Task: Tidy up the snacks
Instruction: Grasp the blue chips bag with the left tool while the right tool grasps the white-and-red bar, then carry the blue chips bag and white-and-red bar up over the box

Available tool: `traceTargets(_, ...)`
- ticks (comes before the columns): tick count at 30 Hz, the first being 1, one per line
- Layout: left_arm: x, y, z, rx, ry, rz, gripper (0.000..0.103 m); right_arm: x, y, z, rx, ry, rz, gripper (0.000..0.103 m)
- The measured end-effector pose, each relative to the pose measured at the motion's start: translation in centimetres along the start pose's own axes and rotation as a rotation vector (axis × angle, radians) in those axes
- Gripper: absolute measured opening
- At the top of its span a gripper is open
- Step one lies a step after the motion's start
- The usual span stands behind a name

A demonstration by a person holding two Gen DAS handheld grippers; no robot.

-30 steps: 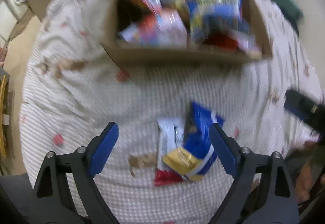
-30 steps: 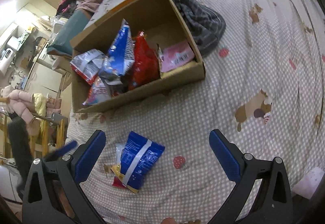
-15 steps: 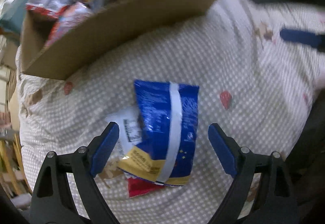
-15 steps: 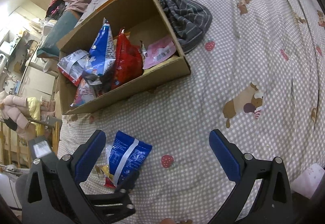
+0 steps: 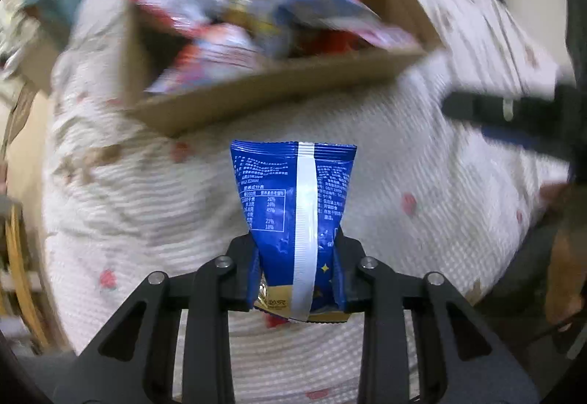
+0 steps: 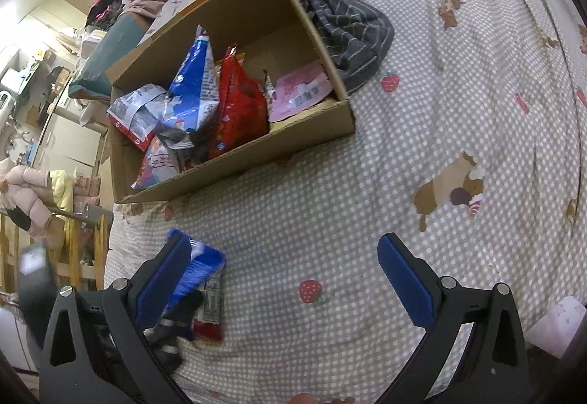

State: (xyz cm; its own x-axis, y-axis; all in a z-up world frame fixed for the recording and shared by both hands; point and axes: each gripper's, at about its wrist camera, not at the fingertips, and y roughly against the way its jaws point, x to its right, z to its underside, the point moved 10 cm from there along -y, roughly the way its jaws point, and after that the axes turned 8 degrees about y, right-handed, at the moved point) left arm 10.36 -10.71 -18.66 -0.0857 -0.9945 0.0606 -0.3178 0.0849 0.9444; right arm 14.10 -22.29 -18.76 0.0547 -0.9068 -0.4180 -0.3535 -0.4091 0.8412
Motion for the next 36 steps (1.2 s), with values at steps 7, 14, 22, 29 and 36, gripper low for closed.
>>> traceTargets(7, -10.1, 2.4, -0.4, 0.022, 0.284, -0.118, 0.027, -4.2, -3.1, 1.7, -0.099, 0.141, -0.018, 0.103)
traceTargets(14, -11.3, 3.4, -0.9, 0.057, 0.368, -0.139, 0.027, -10.0, -7.5, 5.4, -0.276, 0.222, -0.112, 0.081)
traceTargets(22, -12.3, 1.6, -1.2, 0.035, 0.377, -0.149, 0.027, -12.3, -12.8, 8.0, -0.351, 0.359, 0.02, 0.068)
traceTargets(29, -11.5, 1.4, -1.6, 0.047, 0.349, -0.148, 0.027, -11.7, -13.3, 8.3, -0.335, 0.386, 0.092, 0.039)
traceTargets(36, -11.0, 1.8, -1.9, 0.057, 0.354, -0.123, 0.027, -9.0, -10.1, 8.6, -0.301, 0.269, 0.016, 0.033)
